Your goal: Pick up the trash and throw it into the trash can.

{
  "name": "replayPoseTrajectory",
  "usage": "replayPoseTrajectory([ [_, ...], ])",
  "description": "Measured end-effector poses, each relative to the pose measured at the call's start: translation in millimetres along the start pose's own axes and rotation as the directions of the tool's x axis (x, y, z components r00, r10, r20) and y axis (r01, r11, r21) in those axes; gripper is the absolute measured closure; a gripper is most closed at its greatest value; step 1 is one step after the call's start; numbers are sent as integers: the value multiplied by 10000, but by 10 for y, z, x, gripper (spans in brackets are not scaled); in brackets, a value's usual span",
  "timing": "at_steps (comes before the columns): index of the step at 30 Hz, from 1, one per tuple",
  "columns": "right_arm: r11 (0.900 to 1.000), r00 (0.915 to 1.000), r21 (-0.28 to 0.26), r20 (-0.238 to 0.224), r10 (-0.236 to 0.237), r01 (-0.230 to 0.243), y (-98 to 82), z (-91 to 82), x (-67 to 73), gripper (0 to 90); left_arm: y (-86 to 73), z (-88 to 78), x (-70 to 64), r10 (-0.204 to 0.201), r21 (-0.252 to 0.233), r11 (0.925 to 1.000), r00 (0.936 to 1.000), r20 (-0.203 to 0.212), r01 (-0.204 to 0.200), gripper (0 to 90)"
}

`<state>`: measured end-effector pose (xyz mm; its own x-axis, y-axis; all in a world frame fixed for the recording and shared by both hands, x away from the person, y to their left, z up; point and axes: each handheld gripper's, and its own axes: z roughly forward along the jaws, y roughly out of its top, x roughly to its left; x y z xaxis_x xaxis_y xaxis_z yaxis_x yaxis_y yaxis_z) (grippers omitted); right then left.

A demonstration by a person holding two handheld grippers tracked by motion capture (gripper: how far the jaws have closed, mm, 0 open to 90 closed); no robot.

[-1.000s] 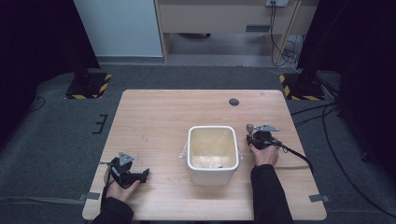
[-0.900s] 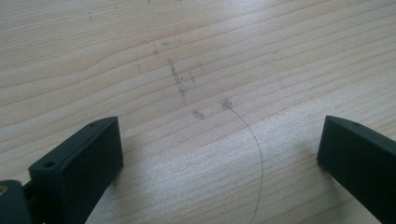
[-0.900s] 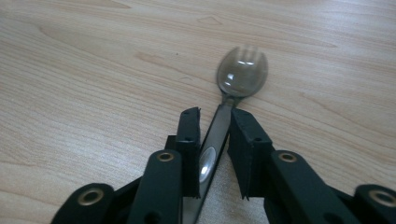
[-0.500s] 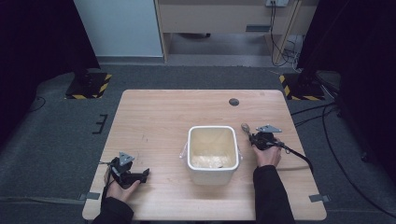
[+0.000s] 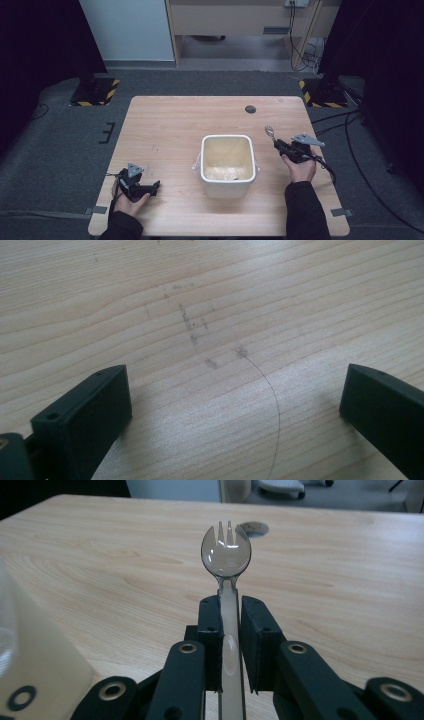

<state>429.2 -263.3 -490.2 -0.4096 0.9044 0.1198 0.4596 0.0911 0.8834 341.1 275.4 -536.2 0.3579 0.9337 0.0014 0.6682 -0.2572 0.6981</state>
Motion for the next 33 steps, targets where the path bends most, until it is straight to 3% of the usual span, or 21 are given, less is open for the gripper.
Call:
replayPoseTrajectory([
  [6,9984,9996,-542,-210,-178,166,86,-169,32,798,1,2,-4,4,0,10000,10000,-3,-4,0],
  [14,9888,9982,-1495,-589,-78,-11,252,-390,72,798,2,3,-7,30,-2,10000,10000,21,-30,0],
  [25,9658,9932,-2592,-1131,-272,-31,475,-674,222,798,2,2,-14,78,-8,10000,9999,63,-78,0],
  [33,9505,9821,-3104,-1833,-441,-153,585,-802,359,797,2,2,-14,79,-8,10000,9999,68,-79,0],
])
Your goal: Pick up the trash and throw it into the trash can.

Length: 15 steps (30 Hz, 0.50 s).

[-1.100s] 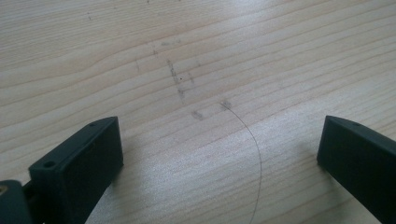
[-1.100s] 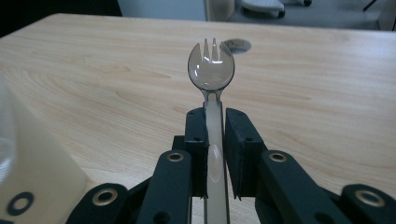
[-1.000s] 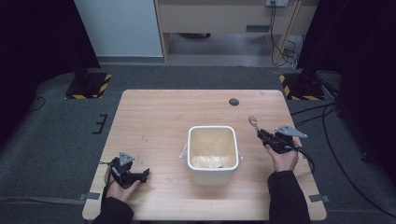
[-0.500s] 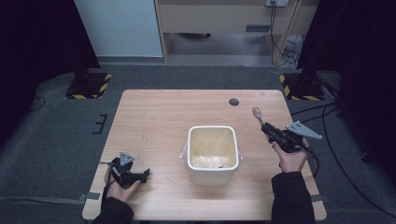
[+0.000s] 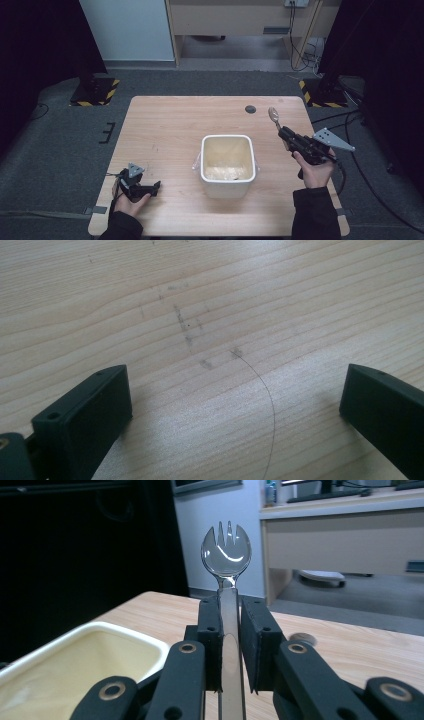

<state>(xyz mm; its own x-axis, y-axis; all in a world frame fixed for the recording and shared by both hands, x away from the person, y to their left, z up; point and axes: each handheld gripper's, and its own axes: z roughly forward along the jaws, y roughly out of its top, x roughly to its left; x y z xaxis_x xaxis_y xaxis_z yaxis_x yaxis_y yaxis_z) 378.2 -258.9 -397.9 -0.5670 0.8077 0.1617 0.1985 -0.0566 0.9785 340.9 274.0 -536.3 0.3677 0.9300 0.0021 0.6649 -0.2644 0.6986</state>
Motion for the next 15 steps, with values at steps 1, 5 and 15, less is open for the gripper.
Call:
replayPoseTrajectory([
  [1,10000,10000,16,-45,-56,57,9,5,27,797,0,0,0,0,0,10000,10000,0,0,0],
  [5,9999,9990,20,-410,-147,148,36,37,128,798,0,0,0,3,1,10000,10000,-1,-3,0],
  [15,9988,9938,178,-1025,-431,452,54,114,341,797,0,0,0,-1,1,10000,10000,0,1,0],
])
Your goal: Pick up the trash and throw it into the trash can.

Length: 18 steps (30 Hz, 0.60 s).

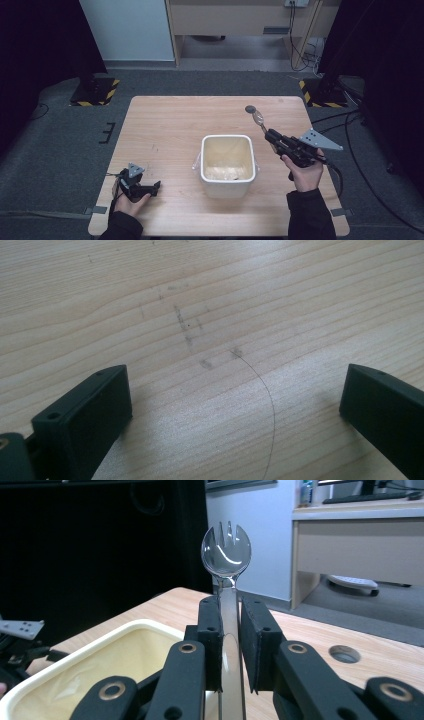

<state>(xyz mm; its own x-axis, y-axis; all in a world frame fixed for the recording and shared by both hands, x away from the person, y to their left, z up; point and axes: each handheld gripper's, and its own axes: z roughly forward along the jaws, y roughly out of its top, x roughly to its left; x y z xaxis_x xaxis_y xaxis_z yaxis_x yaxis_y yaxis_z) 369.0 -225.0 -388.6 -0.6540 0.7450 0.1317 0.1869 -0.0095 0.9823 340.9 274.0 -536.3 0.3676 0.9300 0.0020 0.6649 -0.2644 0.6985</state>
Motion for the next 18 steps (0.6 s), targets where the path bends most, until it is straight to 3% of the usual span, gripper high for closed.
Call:
replayPoseTrajectory([
  [4,9999,9993,107,-360,-92,96,-9,65,88,797,0,0,0,3,2,10000,10000,0,-3,0],
  [5,9999,9977,76,-659,127,-123,-17,91,128,797,0,0,0,2,3,10000,10000,0,-2,0],
  [15,9992,9930,154,-1118,385,-370,-65,170,194,797,0,0,0,2,3,10000,10000,2,-2,0],
  [18,9997,9942,213,-1075,-76,99,-25,170,249,797,0,0,0,1,0,10000,10000,2,-1,0],
])
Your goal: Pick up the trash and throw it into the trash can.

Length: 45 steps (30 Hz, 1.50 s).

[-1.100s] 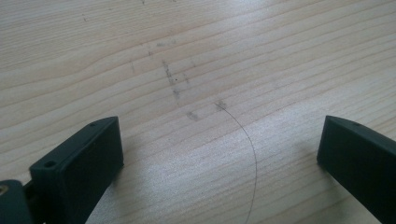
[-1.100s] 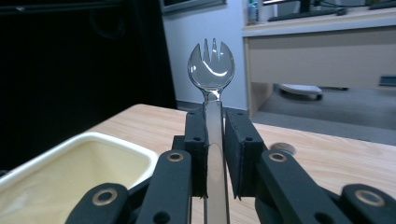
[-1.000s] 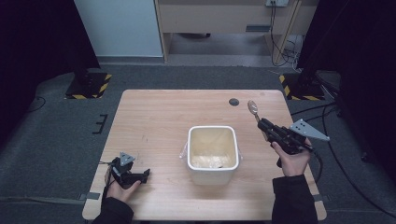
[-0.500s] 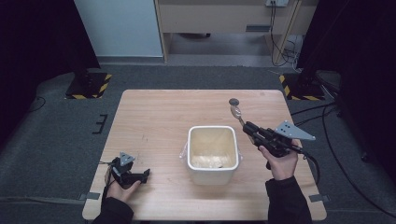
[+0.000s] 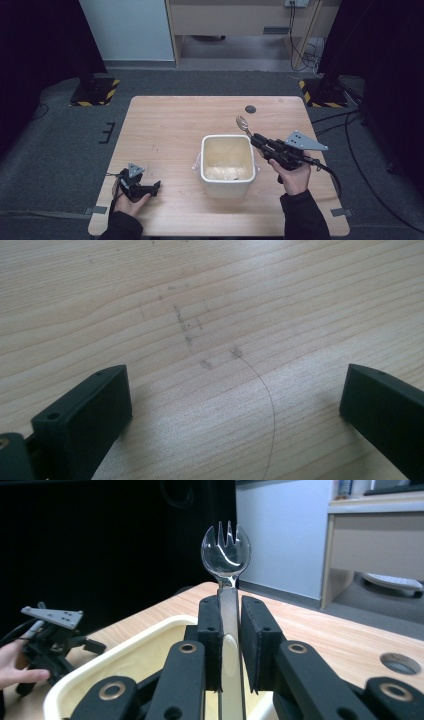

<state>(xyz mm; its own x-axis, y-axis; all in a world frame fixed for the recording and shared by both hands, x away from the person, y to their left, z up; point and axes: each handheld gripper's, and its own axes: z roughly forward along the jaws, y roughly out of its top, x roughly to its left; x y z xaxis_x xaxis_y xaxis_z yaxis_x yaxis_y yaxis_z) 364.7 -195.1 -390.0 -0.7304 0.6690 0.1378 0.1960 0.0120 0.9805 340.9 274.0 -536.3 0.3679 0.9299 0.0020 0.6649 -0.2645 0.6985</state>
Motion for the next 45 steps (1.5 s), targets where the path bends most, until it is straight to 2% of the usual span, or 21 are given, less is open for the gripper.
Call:
replayPoseTrajectory([
  [3,9997,9996,-205,-269,124,-129,28,-8,40,798,0,0,0,-1,1,10000,10000,-1,1,0],
  [8,9999,9992,-110,-371,125,-130,31,10,83,797,0,0,0,0,0,10000,10000,0,0,0],
  [15,9996,9978,258,-653,109,-93,-50,140,158,797,0,0,0,1,2,10000,10000,0,-1,0],
  [19,9979,9969,648,-771,125,-75,-130,231,195,797,0,0,0,1,1,10000,10000,1,-1,0],
  [27,9930,9963,1176,-839,173,-73,-220,325,221,792,0,0,0,3,3,10000,10000,1,-3,0],
  [31,9894,9956,1429,-845,396,-272,-244,361,223,662,0,0,0,0,1,10000,10000,2,0,0],
  [34,9897,9955,1398,-847,417,-296,-230,352,212,626,0,0,0,1,2,10000,10000,1,-1,0],
  [39,9965,9979,700,-431,481,-450,-129,235,129,495,0,0,0,2,3,10000,10000,0,-2,0],
  [43,9985,9982,194,330,499,-506,-67,107,-14,394,0,0,0,1,2,10000,10000,2,-1,0],
  [45,9971,9950,-52,647,764,-762,-66,52,-96,365,0,0,0,0,0,10000,10000,1,0,0],
])
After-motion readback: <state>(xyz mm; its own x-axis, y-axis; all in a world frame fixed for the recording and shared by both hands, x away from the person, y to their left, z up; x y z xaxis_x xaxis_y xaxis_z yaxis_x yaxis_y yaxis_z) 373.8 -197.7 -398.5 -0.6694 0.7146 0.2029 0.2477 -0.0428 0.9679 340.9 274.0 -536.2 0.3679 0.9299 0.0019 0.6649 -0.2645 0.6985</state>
